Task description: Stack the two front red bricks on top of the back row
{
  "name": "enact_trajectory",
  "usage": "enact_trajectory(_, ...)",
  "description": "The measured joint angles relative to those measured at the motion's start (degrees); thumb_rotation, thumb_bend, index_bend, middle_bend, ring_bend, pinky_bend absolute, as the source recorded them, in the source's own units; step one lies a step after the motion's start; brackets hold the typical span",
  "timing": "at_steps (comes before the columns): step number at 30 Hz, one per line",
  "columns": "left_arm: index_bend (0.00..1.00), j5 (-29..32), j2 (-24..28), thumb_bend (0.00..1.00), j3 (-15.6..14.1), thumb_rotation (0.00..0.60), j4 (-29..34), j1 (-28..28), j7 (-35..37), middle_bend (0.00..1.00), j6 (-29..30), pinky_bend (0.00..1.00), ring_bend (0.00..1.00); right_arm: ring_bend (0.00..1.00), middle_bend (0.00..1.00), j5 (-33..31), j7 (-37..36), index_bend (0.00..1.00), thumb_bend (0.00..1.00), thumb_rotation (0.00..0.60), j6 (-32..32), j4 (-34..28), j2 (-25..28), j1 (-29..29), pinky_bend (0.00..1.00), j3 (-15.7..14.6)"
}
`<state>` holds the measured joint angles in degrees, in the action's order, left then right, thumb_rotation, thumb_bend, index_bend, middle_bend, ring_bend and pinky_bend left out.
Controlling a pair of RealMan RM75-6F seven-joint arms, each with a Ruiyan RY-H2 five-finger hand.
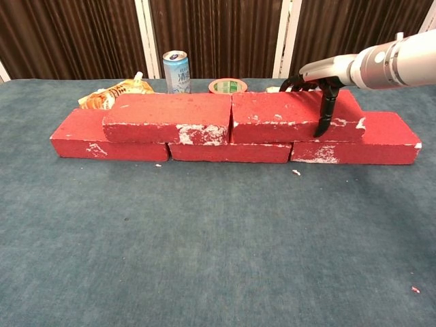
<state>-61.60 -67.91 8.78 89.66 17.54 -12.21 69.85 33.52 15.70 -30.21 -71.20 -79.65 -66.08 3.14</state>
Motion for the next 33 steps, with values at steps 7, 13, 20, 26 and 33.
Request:
enact_trajectory(7, 0.0, 0.1, -0.2, 0.22, 0.0, 0.6, -0.4, -0.1, 0.2, 0.0, -0.2, 0.0, 0.0, 0.19, 0.33, -1.6, 0.4, 0.18, 0.06, 0.6, -0.9, -0.4, 0.1, -0.4, 0.0, -0.3)
enact_trajectory(13, 0.0, 0.0, -0.2, 0.22, 0.0, 0.6, -0.4, -0.1, 0.3, 0.0, -0.1, 0.0, 0.0, 0.19, 0.33, -2.5, 0.6, 0.18, 0.06, 0.6, -0.6, -0.3, -0.2, -0.8, 0.0, -0.6)
enact_trajectory(20, 0.0, 0.1, -0.2, 0.22, 0.1, 0.6, -0.6, -0.2, 0.5, 0.0, -0.2, 0.0, 0.0, 0.18, 0.32, -2.9, 0.8, 0.18, 0.04, 0.6, -1.1, -0.1, -0.7, -1.1, 0.0, -0.7)
enact_trajectory(26, 0.0, 0.0, -0.4, 0.22, 0.0, 0.6, -1.0, -0.2, 0.8, 0.0, -0.4, 0.0, 0.0, 0.15, 0.29, -3.8, 1.0, 0.18, 0.01, 0.6, -1.6, -0.2, -0.6, -1.2, 0.0, -0.8)
enact_trajectory(33, 0.0, -0.1, -0.5, 0.22, 0.0, 0.6, -1.1, -0.3, 0.9, 0.0, -0.4, 0.0, 0.0, 0.13, 0.27, -4.3, 1.3, 0.18, 0.0, 0.6, -1.7, -0.1, -0.9, -1.4, 0.0, -0.8)
